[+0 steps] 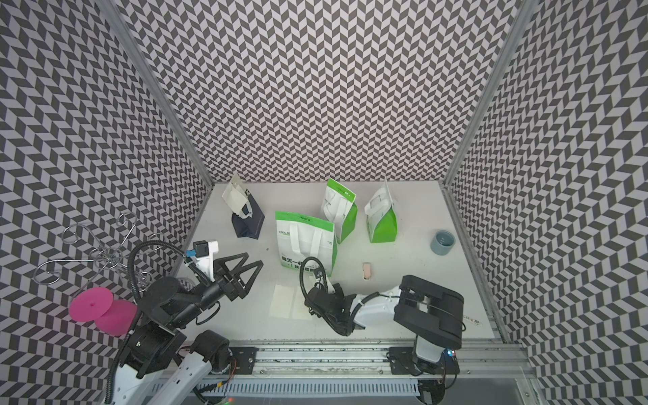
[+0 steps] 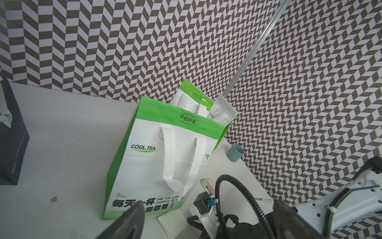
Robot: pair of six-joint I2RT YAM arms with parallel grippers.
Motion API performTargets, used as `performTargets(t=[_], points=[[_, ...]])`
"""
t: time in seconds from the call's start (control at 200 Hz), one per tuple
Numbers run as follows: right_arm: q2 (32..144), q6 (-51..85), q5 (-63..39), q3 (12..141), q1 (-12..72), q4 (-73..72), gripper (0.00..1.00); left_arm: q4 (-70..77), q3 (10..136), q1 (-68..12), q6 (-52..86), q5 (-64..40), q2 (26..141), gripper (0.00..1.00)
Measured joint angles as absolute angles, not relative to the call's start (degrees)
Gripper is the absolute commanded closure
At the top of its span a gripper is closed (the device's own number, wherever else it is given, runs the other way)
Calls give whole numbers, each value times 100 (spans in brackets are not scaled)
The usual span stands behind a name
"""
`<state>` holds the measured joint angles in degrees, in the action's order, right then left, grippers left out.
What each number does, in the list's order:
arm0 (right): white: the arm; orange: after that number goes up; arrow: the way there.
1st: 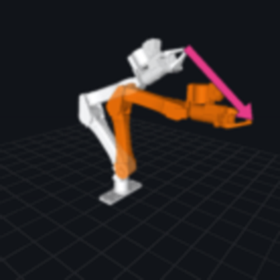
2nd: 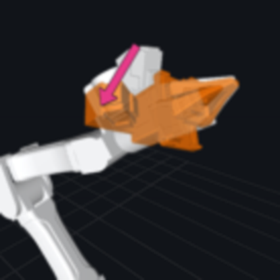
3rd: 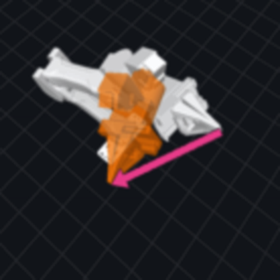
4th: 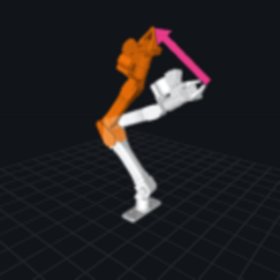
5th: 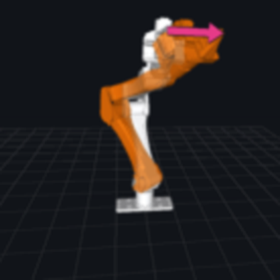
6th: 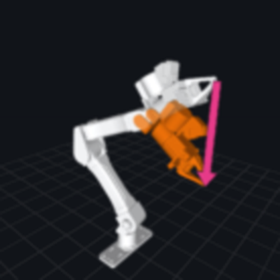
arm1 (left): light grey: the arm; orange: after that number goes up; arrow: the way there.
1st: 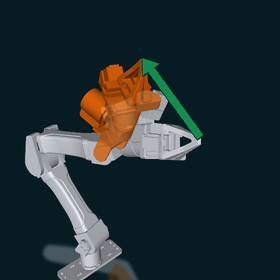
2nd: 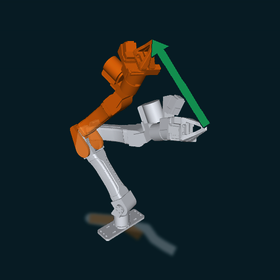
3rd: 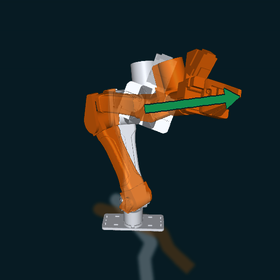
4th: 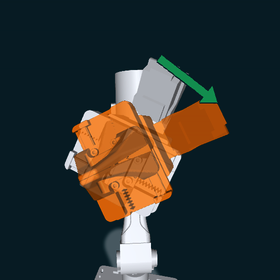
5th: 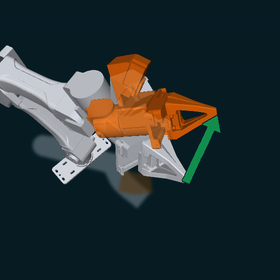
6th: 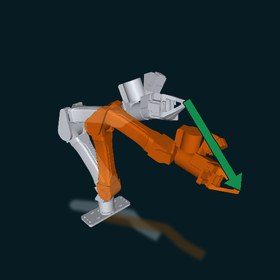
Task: Staple the receipts to the bags
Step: Pick up the receipt from the center of the board.
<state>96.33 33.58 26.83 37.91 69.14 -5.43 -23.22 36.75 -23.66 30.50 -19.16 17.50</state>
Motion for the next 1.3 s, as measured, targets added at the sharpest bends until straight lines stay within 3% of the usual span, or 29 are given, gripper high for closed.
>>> performTargets(t=[0.125, 0.255, 0.305, 0.371, 0.421, 0.701, 0.886, 1.107, 1.297], points=[[9513, 3352, 2650, 3592, 6906, -718, 62, -2320, 3675, -2366, 3048, -1916, 1750, 3], [9509, 3385, 2626, 3553, 6884, -790, 67, -2309, 3673, -2366, 3050, -1918, 1750, 3], [9539, 3398, 2609, 3566, 6884, -851, 61, -2296, 3664, -2366, 3050, -1918, 1750, 3], [9564, 3435, 2565, 3577, 6886, -939, 40, -2296, 3664, -2366, 3050, -1918, 1752, 3], [9557, 3402, 2499, 3586, 6886, -974, 33, -2294, 3664, -2364, 3050, -1918, 1752, 3], [9072, 3310, 2281, 3590, 7002, -351, 17, -2279, 3664, -2366, 3050, -1918, 1752, 3], [9076, 3260, 2119, 3712, 7050, -259, 17, -2274, 3664, -2364, 3050, -1918, 1752, 3], [9524, 3212, 2099, 3946, 7050, -290, 28, -2274, 3664, -2366, 3046, -1920, 1752, 3], [9561, 3208, 2156, 3911, 7050, -373, 53, -2274, 3664, -2364, 3041, -1920, 1752, 3]])
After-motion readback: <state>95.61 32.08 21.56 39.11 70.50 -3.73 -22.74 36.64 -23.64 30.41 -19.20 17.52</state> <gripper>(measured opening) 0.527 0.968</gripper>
